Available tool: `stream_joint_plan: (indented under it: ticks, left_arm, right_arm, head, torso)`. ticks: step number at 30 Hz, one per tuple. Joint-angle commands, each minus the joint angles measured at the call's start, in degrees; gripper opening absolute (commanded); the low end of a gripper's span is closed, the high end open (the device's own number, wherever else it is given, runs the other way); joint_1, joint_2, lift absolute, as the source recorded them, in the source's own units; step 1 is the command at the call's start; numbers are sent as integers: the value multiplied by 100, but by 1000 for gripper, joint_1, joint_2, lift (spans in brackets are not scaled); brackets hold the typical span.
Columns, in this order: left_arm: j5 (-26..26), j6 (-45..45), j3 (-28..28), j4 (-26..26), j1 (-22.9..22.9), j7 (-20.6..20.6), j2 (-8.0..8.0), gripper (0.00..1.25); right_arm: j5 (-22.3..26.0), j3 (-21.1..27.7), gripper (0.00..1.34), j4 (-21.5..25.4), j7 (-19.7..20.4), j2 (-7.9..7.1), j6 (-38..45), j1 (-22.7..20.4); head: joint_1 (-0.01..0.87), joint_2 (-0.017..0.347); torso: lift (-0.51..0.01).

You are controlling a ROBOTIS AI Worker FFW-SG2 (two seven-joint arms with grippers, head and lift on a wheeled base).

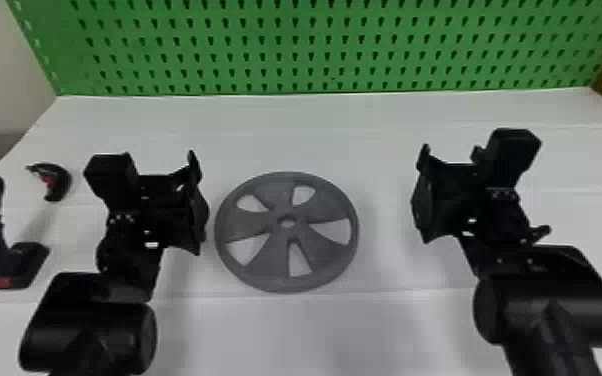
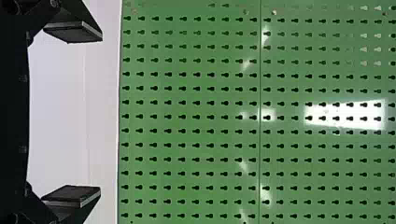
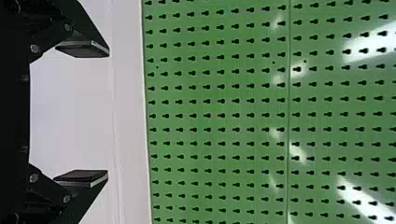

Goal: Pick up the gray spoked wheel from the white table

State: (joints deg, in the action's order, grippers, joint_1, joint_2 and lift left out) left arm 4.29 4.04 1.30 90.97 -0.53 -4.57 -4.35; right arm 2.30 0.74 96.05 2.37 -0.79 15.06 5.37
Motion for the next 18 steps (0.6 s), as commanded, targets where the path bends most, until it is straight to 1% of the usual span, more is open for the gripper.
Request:
stream_joint_plan:
  ticks: [1,3,6,9,18]
  left_arm:
    - [2,-9,2,0,0,0,-4,1121]
    - [2,-18,2,0,0,0,-4,1121]
    - [2,-26,-7,0,0,0,5,1121]
    - [10,-26,-7,0,0,0,-4,1121]
    - [10,-35,2,0,0,0,-4,1121]
  right_arm:
    - [-133,-100,983,362,-8,-79,1359,359]
    - [-81,-144,983,380,1,-114,1693,500]
    - [-37,-144,983,406,1,-105,2071,640]
    - [-2,-91,983,485,1,-96,2748,851]
    - [183,-179,983,599,1,-290,4488,1607]
  head:
    - [770,48]
    - [770,48]
    - [770,48]
    - [770,48]
    - [770,48]
  torso:
    - [-106]
    - [-106]
    - [-106]
    - [-106]
    - [-106]
